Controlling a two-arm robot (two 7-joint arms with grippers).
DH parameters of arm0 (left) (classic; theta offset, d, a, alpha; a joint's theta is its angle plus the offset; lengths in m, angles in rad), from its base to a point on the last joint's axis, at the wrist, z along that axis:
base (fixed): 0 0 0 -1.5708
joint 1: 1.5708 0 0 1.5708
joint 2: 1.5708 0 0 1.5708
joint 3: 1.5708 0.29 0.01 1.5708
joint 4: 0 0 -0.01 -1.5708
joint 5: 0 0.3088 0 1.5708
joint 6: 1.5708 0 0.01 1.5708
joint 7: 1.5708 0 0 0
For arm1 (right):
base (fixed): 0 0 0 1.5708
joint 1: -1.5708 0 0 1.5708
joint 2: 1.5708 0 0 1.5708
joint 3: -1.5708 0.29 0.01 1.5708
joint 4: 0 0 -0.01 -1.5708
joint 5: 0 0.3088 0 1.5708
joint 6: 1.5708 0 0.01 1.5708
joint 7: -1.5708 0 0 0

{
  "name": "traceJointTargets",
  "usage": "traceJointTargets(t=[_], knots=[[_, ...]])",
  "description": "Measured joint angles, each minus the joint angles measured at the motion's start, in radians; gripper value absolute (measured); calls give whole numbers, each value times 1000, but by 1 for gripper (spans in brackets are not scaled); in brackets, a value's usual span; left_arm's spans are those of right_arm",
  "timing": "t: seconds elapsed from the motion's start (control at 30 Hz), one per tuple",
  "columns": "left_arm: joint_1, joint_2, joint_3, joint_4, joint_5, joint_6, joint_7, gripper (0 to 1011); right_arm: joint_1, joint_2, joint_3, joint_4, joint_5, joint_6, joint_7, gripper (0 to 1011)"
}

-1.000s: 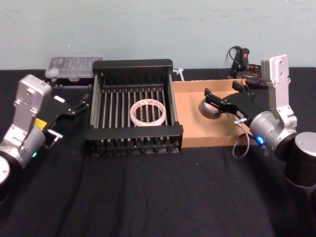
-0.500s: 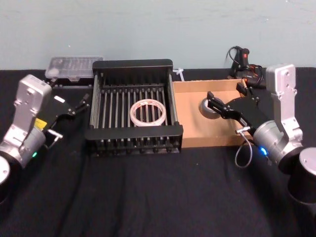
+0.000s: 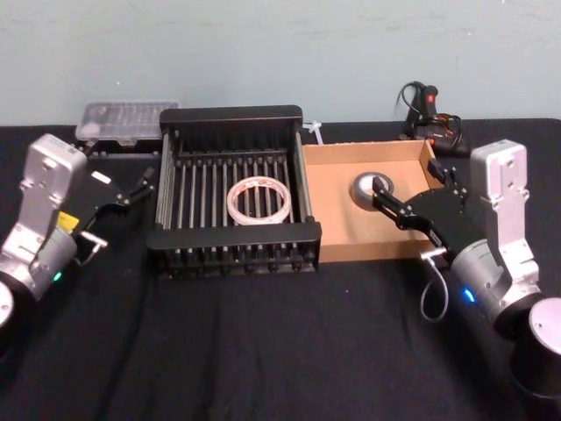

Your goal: Pick up the white tape and place it into the black box , Pick up the silver tape and place it into the brown box.

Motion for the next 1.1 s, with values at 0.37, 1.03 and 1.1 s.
traceJointTargets(t=[0.37, 1.03, 1.1], knots=[[0, 0, 0, 0, 0, 0, 0, 1001, -57, -5, 19, -43, -24, 2, 16, 1000], [0, 0, 0, 0, 0, 0, 0, 1002, -93, -9, 26, -66, -26, 9, 47, 1002], [0, 0, 0, 0, 0, 0, 0, 1001, -93, -9, 26, -66, -26, 10, 46, 1002]])
